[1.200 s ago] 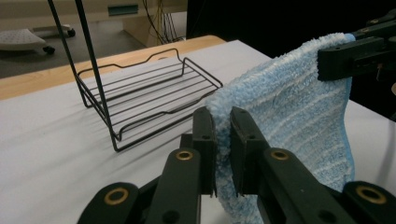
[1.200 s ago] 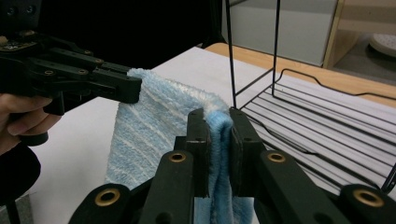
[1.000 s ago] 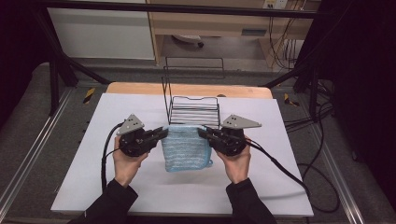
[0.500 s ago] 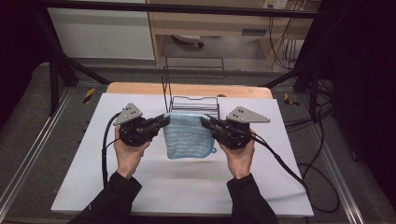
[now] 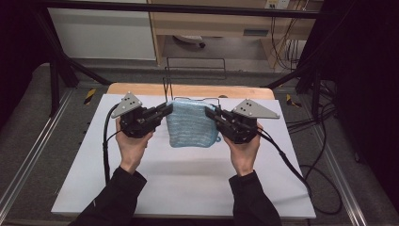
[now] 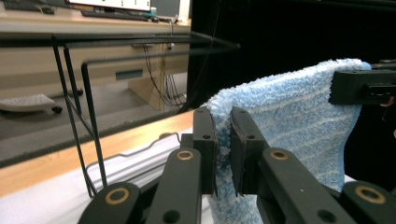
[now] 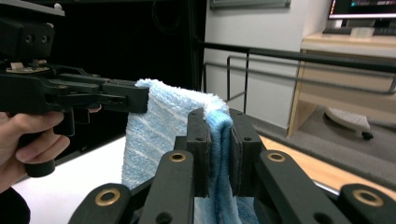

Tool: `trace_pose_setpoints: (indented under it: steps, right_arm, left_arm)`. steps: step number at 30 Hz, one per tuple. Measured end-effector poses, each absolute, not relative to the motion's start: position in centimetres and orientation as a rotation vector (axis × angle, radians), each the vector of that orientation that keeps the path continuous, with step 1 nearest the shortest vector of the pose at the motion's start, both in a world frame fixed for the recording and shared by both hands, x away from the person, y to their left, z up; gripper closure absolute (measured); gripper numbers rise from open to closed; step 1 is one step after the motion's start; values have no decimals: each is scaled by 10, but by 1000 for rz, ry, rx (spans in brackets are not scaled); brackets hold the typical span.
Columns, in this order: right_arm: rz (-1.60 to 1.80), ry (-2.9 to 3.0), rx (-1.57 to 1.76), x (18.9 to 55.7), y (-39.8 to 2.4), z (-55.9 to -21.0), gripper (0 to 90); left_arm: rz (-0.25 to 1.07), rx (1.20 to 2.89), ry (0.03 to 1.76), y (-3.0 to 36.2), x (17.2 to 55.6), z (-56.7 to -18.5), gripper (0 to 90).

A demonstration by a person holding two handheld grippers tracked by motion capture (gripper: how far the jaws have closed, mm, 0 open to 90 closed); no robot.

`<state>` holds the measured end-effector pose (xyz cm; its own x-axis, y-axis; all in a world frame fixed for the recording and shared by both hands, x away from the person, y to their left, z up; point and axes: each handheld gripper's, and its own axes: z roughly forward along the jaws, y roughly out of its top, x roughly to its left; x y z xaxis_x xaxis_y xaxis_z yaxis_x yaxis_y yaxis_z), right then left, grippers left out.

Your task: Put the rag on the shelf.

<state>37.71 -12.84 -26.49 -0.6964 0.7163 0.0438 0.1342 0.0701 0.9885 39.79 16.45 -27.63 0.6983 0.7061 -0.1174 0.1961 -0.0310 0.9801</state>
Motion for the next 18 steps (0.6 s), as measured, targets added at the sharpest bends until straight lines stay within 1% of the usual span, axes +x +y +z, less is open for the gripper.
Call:
trace_pose_setpoints:
  steps: [18]
  right_arm:
    - [1695,1771,774,383,-124,-227,814]
  left_arm:
    - [520,1475,719,166,408,-242,816]
